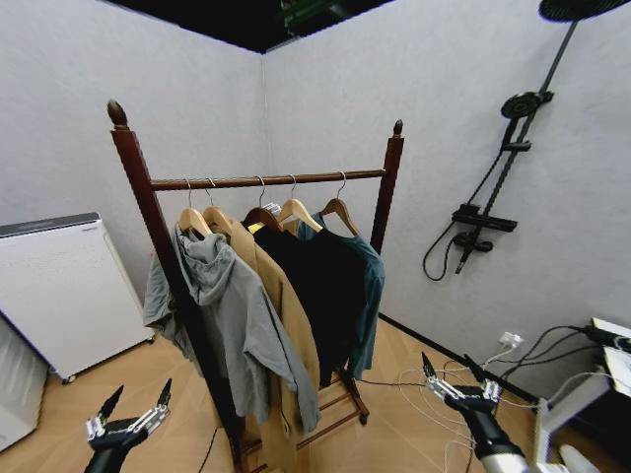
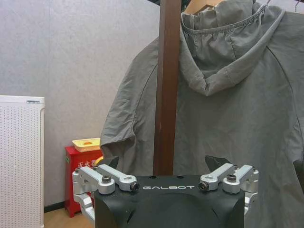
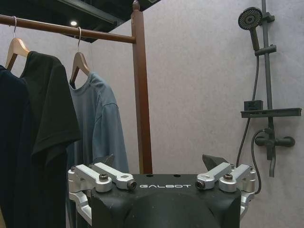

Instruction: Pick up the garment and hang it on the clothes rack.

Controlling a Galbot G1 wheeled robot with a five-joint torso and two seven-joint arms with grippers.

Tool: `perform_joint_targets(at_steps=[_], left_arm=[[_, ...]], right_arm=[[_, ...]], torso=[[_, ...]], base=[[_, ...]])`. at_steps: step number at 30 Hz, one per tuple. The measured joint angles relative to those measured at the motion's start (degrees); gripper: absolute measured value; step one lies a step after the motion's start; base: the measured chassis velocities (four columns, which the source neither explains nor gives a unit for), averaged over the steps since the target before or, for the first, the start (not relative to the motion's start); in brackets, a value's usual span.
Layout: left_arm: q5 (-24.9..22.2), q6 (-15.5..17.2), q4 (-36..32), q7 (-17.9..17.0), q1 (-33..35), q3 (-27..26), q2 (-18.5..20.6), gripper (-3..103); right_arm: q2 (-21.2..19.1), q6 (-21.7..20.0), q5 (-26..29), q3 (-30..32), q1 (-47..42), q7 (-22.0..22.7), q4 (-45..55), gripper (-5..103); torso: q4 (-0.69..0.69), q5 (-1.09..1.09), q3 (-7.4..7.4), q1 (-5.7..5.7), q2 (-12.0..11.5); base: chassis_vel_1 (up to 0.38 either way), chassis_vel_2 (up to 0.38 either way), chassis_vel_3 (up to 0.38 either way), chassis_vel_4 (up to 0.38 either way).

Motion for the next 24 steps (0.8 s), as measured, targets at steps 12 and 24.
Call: perform_joint_targets(at_steps=[12,24], left_arm=[[0.0,0.0,0.0,0.0,0.0,0.0,0.0,100],[0.0,0.0,0.0,0.0,0.0,0.0,0.0,100]], right_arm=[[0.0,0.0,0.0,0.0,0.0,0.0,0.0,100],[0.0,0.0,0.0,0.0,0.0,-0.1,0.0,100]], torso=[[0.01,0.00,0.01,0.02,0.0],[-0.01,0.01,-0.01,-0.01,0.0]], base=[[0.030,-0.027,-0.030,0.028],[0.208,-0.203,-0.192,0.192]])
